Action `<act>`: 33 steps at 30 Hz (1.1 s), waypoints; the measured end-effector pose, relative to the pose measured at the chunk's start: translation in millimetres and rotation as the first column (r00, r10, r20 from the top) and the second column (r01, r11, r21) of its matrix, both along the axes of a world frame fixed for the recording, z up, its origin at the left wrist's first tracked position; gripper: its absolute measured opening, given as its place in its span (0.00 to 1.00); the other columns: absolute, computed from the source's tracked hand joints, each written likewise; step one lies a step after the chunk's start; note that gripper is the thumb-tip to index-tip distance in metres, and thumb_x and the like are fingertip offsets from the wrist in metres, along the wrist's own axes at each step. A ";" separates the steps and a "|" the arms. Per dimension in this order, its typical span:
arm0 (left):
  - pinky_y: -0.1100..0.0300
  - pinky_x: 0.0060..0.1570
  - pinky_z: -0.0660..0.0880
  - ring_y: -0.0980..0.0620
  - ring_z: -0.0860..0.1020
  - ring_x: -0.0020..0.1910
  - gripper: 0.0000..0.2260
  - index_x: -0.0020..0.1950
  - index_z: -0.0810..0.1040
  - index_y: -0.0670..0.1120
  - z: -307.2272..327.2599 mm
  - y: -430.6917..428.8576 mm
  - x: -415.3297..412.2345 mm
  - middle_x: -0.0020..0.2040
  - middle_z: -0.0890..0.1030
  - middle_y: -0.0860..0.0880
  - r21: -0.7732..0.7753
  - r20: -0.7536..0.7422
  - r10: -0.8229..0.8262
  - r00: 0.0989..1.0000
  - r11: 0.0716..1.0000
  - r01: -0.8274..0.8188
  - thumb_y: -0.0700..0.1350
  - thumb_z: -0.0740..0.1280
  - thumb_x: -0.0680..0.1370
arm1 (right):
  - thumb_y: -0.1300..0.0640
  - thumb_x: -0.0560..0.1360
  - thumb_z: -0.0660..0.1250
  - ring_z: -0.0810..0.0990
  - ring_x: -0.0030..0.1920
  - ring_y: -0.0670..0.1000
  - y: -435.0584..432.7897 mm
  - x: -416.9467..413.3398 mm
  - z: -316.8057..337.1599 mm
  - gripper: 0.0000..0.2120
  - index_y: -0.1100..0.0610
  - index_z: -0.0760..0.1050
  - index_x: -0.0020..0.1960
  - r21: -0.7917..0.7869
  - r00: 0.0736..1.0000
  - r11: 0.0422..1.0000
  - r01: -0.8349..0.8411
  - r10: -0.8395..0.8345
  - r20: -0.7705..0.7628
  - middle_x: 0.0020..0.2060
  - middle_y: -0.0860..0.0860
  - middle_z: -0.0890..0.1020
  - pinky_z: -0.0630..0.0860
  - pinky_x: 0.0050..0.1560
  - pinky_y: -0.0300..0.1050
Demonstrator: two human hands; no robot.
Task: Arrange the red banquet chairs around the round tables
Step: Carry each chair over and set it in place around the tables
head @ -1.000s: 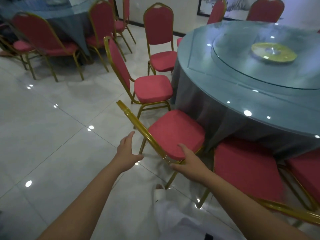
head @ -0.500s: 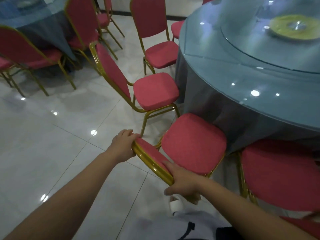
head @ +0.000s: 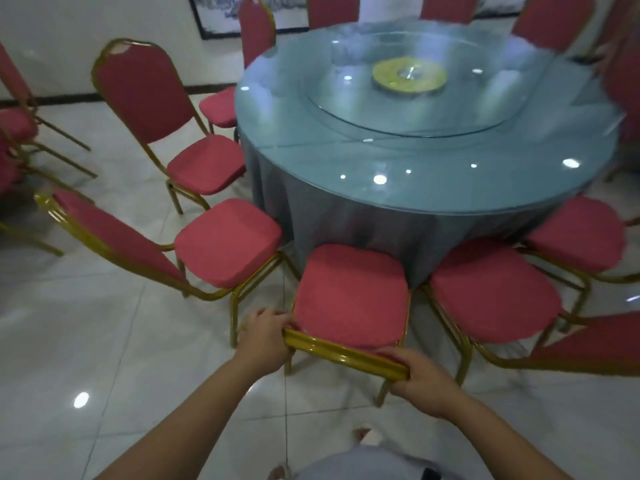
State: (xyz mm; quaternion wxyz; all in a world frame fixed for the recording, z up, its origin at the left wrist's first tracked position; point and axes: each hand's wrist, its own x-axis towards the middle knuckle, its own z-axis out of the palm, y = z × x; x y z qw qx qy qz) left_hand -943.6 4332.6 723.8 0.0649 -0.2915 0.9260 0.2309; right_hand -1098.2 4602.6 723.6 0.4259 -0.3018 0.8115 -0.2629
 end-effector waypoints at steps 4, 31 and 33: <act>0.52 0.64 0.66 0.45 0.66 0.66 0.12 0.55 0.79 0.59 4.6 -46.6 -16.1 0.62 0.75 0.52 0.005 0.006 -0.057 0.998 0.998 0.057 0.53 0.69 0.72 | 0.63 0.71 0.66 0.78 0.36 0.42 -11.1 18.0 2.3 0.23 0.36 0.76 0.56 -0.008 0.969 0.971 0.239 -0.240 -0.053 0.40 0.44 0.82 0.73 0.36 0.38; 0.49 0.70 0.63 0.47 0.61 0.73 0.33 0.76 0.62 0.56 49.3 -374.2 160.3 0.75 0.64 0.49 0.180 -0.226 0.311 0.923 0.945 -0.274 0.49 0.72 0.74 | 0.52 0.74 0.71 0.71 0.67 0.49 -435.3 143.1 40.3 0.28 0.48 0.68 0.73 -0.168 0.993 0.985 -0.026 0.005 -0.121 0.69 0.48 0.72 0.70 0.66 0.44; 0.49 0.71 0.61 0.47 0.59 0.74 0.33 0.76 0.61 0.56 52.8 -418.1 165.6 0.76 0.62 0.50 0.114 -0.184 0.313 0.932 0.948 -0.297 0.48 0.72 0.74 | 0.49 0.74 0.72 0.69 0.69 0.49 -482.9 151.9 33.0 0.32 0.49 0.65 0.75 -0.165 0.996 0.986 -0.033 0.019 -0.087 0.71 0.48 0.69 0.69 0.66 0.44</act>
